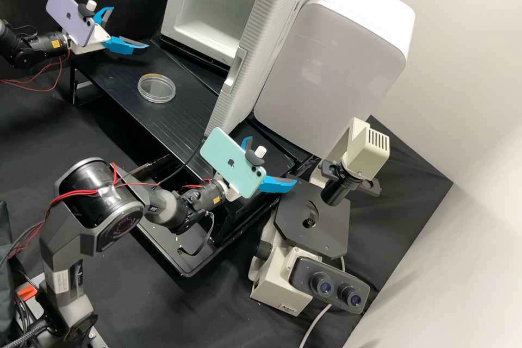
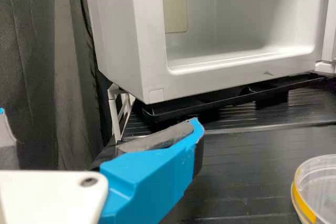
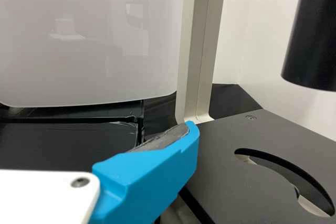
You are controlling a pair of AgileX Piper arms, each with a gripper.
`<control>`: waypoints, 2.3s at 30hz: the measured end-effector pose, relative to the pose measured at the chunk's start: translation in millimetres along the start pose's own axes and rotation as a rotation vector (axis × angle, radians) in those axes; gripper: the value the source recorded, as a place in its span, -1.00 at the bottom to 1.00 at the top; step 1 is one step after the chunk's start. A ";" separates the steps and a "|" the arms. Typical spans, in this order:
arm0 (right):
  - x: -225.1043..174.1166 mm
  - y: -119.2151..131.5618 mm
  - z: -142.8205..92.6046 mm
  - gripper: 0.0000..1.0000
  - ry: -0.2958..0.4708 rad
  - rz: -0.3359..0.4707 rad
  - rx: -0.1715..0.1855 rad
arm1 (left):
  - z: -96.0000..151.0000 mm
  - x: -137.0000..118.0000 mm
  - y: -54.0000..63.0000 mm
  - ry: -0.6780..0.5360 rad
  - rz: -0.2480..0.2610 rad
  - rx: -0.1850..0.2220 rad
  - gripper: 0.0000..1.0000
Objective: Place the petri dish in the incubator
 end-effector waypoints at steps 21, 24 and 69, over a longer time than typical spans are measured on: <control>0.0 0.0 0.0 1.00 0.000 0.000 0.000 | 6.9 -6.4 -3.3 -0.065 -0.020 -0.045 1.00; 0.0 0.0 0.0 1.00 0.000 0.000 0.000 | 12.5 -15.5 -4.1 -0.103 -0.021 -0.058 1.00; 0.0 0.0 0.0 1.00 0.000 0.000 0.000 | 84.4 -93.9 -7.5 -0.520 -0.062 -0.082 1.00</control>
